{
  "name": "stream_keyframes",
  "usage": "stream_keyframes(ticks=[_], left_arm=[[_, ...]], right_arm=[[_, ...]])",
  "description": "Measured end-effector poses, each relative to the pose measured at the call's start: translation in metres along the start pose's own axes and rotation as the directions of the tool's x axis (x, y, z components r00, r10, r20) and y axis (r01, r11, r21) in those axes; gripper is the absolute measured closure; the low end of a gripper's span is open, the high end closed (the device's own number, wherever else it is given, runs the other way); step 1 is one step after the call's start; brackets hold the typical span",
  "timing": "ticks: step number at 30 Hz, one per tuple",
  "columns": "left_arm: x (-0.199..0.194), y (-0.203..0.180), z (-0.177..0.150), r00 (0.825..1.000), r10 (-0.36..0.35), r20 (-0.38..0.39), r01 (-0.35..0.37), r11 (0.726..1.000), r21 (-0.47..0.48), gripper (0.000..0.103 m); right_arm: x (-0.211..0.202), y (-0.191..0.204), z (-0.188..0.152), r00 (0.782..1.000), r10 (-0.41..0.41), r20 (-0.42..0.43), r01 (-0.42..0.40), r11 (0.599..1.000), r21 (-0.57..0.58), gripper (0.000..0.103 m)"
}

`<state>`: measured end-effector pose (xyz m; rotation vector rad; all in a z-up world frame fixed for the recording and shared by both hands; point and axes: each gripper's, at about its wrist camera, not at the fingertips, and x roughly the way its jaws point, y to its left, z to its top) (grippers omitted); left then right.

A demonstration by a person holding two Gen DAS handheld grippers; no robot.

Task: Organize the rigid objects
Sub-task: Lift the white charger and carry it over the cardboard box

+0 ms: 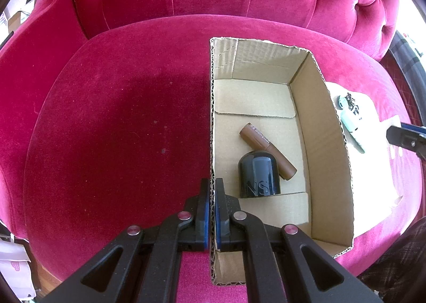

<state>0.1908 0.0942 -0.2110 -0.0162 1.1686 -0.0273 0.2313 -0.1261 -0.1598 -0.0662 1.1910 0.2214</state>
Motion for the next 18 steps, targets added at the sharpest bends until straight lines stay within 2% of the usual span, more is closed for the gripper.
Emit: stream_keyframes(ticks=[18], left_arm=[[0.000, 0.000, 0.001, 1.000, -0.002, -0.002, 0.002, 1.000, 0.001, 0.100]], right_arm=[[-0.011, 0.046, 0.030, 0.998, 0.052, 0.046, -0.047, 0.995, -0.088, 0.076]])
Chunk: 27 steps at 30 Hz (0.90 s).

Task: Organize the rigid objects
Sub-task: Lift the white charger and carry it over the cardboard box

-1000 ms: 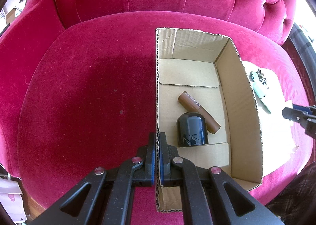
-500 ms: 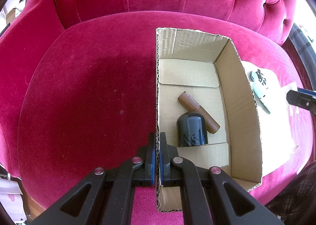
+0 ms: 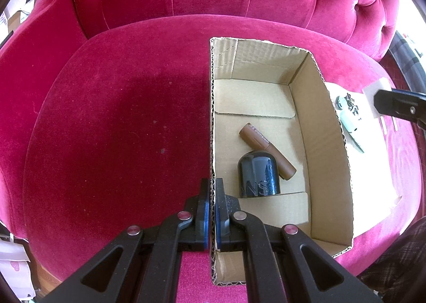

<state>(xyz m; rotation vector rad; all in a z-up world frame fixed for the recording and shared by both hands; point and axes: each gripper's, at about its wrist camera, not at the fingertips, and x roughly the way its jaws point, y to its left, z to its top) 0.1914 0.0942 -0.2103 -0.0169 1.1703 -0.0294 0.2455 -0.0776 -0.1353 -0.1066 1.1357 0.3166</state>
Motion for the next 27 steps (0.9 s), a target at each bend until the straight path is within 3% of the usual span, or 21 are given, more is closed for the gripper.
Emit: stream_keyframes(ticks=[27], left_arm=[[-0.001, 0.000, 0.001, 1.000, -0.001, -0.001, 0.001, 1.000, -0.001, 0.100]], right_arm=[[0.044, 0.046, 0.016, 0.994, 0.087, -0.060, -0.090, 0.994, -0.058, 0.075]])
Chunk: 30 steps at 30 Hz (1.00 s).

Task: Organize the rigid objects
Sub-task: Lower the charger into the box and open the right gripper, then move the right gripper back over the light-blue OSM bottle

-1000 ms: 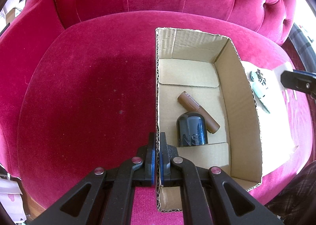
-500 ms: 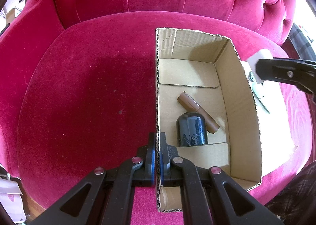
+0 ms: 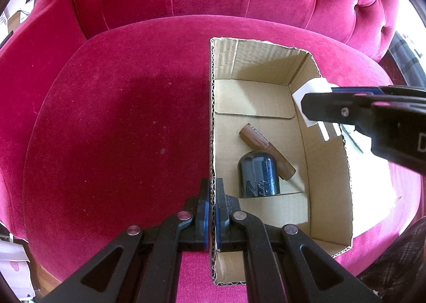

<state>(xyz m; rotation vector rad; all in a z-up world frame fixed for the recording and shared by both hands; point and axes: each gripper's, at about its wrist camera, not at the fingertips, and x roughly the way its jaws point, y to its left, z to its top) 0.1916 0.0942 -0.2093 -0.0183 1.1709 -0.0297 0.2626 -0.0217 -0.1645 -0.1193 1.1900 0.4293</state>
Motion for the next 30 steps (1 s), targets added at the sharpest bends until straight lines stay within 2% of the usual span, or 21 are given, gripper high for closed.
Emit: stream_keyframes(ticks=[12, 14, 15, 20, 22, 30], left_arm=[[-0.001, -0.001, 0.001, 1.000, 0.000, 0.002, 0.000, 1.000, 0.003, 0.100], [-0.001, -0.001, 0.001, 1.000, -0.001, 0.004, 0.001, 1.000, 0.002, 0.100], [-0.002, -0.001, 0.002, 1.000, -0.002, 0.004, 0.002, 1.000, 0.001, 0.100], [-0.002, -0.001, 0.002, 1.000, -0.003, 0.004, 0.003, 1.000, 0.000, 0.100], [-0.002, -0.001, 0.002, 1.000, -0.002, 0.004, 0.002, 1.000, 0.001, 0.100], [-0.003, -0.001, 0.002, 1.000, -0.003, 0.004, 0.003, 1.000, 0.000, 0.100]], right_arm=[[0.005, 0.000, 0.011, 1.000, -0.004, 0.020, 0.004, 1.000, 0.009, 0.073], [0.004, 0.001, 0.012, 0.999, -0.021, 0.025, 0.021, 1.000, 0.006, 0.050], [0.002, 0.000, 0.013, 0.999, -0.037, 0.038, 0.037, 0.999, 0.008, 0.046], [-0.001, -0.007, 0.014, 0.995, -0.085, 0.050, 0.084, 0.996, 0.034, 0.008], [0.000, -0.011, 0.015, 0.994, -0.097, 0.045, 0.095, 0.995, 0.043, 0.003], [-0.009, -0.027, 0.015, 0.992, -0.116, 0.051, 0.112, 0.991, 0.069, 0.002]])
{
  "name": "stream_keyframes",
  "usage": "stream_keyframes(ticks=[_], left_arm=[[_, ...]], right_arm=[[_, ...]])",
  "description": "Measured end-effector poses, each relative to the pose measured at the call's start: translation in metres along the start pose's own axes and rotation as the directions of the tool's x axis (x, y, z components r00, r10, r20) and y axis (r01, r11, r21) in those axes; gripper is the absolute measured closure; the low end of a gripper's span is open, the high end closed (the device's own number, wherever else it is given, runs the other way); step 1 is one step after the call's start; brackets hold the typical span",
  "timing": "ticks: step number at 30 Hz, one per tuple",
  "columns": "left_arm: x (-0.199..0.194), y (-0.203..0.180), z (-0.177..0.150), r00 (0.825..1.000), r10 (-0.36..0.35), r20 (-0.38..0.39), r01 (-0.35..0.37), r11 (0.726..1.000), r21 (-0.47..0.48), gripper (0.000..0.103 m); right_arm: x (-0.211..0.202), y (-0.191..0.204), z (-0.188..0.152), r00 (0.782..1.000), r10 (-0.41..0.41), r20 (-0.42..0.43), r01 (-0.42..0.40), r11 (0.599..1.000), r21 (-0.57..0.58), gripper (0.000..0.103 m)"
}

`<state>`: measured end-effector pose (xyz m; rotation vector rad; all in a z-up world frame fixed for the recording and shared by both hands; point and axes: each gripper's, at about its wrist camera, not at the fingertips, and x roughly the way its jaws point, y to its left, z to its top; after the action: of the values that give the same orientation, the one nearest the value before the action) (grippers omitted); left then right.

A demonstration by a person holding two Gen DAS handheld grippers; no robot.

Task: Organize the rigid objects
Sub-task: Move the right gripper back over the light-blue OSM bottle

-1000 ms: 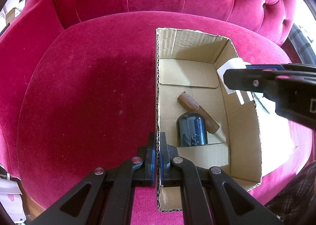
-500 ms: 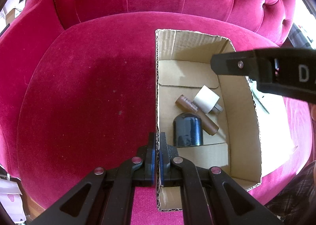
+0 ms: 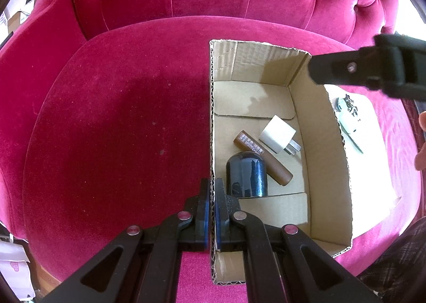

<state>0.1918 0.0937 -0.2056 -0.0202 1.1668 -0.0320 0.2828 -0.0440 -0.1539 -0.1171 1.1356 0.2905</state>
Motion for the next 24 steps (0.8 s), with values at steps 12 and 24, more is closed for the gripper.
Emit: stream_keyframes(ticks=[12, 24], left_arm=[[-0.002, 0.001, 0.001, 1.000, 0.001, -0.004, -0.001, 1.000, -0.002, 0.100], [0.000, 0.000, 0.002, 1.000, 0.002, -0.007, -0.002, 1.000, 0.002, 0.100]], right_arm=[[-0.015, -0.034, -0.011, 1.000, -0.031, 0.005, 0.030, 0.999, 0.023, 0.002], [-0.016, -0.077, -0.035, 0.996, -0.081, -0.029, 0.083, 0.995, 0.054, 0.002]])
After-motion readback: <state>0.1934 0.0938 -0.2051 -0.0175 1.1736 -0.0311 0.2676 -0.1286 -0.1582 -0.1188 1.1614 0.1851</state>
